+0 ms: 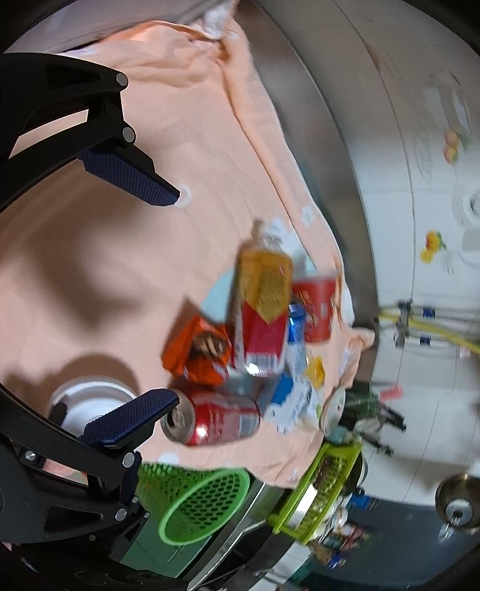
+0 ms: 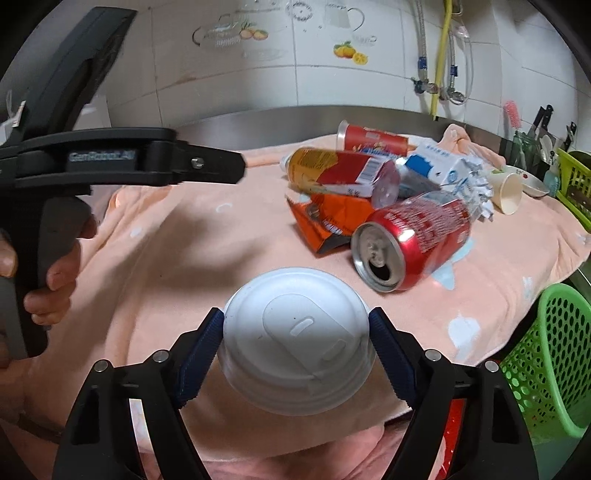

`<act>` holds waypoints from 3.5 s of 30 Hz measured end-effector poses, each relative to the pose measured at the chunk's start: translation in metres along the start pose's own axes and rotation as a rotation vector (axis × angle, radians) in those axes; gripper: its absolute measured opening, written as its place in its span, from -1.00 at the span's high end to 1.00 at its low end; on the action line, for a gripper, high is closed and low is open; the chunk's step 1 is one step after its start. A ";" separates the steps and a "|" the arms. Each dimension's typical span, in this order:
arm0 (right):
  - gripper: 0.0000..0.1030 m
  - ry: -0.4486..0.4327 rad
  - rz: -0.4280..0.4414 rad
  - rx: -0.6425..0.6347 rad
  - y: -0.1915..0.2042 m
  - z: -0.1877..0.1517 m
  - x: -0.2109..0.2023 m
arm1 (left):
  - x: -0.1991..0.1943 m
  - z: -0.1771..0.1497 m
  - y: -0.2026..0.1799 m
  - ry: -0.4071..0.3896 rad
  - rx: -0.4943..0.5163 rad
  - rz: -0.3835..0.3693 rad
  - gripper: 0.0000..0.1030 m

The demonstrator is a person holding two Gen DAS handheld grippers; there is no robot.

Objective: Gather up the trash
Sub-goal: 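Carry the lid into the green basket with the right gripper while the left grasps the red can, then release the lid with the right gripper while the left drops the red can into the basket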

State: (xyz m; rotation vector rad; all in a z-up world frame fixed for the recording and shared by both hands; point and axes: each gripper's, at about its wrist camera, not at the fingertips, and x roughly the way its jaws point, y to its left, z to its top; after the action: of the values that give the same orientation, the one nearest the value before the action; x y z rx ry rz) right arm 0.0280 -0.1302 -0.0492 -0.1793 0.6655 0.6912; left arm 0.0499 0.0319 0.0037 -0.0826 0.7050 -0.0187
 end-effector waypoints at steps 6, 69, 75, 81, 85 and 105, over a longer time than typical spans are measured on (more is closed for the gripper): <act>-0.49 -0.028 -0.037 0.038 -0.022 0.000 -0.032 | 0.012 0.023 -0.041 0.011 0.070 -0.158 -0.90; -0.64 0.158 -0.539 0.562 -0.356 -0.096 -0.079 | 0.102 0.062 -0.210 0.211 0.376 -0.438 -0.20; -0.67 0.123 -0.547 0.537 -0.341 -0.093 -0.103 | 0.117 0.065 -0.265 0.225 0.419 -0.497 -0.20; -0.70 0.088 -0.566 0.530 -0.335 -0.097 -0.126 | 0.143 0.065 -0.330 0.264 0.466 -0.556 -0.20; -0.70 0.063 -0.576 0.545 -0.336 -0.103 -0.140 | 0.171 0.058 -0.370 0.299 0.489 -0.557 -0.20; -0.70 0.065 -0.585 0.592 -0.343 -0.127 -0.147 | 0.245 0.011 -0.416 0.482 0.513 -0.510 -0.36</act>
State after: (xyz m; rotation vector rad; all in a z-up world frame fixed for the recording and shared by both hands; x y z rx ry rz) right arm 0.0988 -0.5166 -0.0775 0.1527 0.8046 -0.0863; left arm 0.2483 -0.3932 -0.1123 0.2448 1.1238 -0.7244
